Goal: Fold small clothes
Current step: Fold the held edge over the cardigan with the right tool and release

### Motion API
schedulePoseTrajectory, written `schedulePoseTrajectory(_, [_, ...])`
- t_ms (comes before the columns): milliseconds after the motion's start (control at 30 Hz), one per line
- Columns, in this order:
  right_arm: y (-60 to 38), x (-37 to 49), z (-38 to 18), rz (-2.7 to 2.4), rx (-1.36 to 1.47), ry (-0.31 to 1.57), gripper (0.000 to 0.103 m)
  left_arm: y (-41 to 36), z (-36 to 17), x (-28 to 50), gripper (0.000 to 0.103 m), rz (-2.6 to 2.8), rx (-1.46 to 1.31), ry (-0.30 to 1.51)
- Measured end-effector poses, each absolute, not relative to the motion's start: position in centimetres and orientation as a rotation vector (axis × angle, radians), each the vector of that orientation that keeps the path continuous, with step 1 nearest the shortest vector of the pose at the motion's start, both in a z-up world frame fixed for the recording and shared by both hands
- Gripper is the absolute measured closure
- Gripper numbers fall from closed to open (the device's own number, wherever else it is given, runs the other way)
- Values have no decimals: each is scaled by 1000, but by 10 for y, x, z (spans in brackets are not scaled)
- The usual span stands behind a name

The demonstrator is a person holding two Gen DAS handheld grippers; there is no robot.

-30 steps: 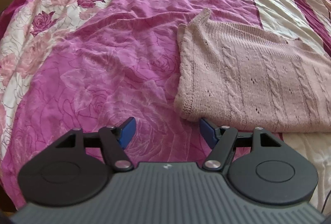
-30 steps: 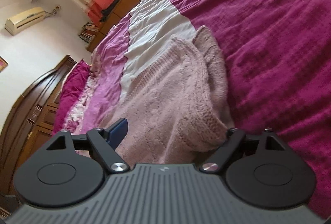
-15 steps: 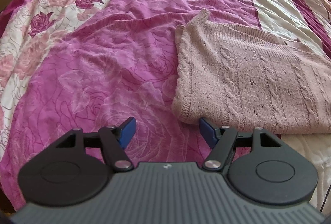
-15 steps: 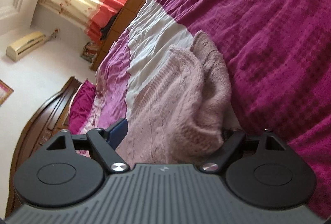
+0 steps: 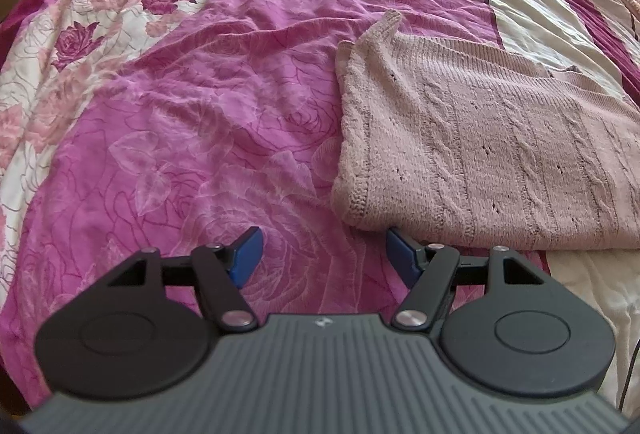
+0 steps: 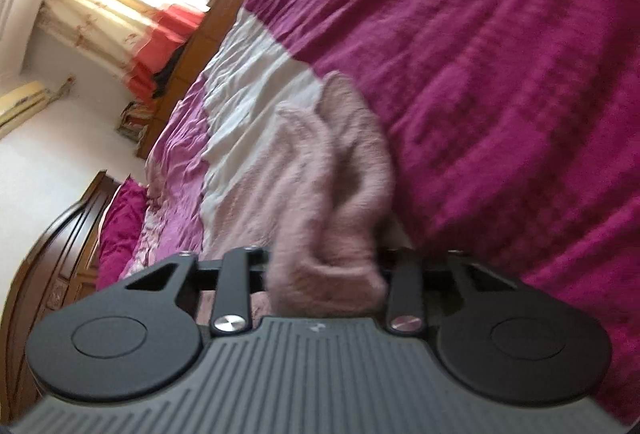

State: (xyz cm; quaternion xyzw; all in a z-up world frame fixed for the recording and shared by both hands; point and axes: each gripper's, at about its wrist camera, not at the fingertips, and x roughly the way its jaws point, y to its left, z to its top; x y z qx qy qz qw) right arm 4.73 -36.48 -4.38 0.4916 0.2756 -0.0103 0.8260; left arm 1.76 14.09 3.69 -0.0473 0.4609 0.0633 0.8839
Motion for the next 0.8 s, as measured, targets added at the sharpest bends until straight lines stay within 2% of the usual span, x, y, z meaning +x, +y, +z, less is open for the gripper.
schedulePoseTrajectory(333, [-353, 46, -32, -44, 993, 568, 76, 144, 38, 13, 34, 137, -99, 958])
schedulePoseTrajectory(800, [-306, 55, 44, 73, 785, 456, 78, 150, 39, 11, 34, 143, -116, 954])
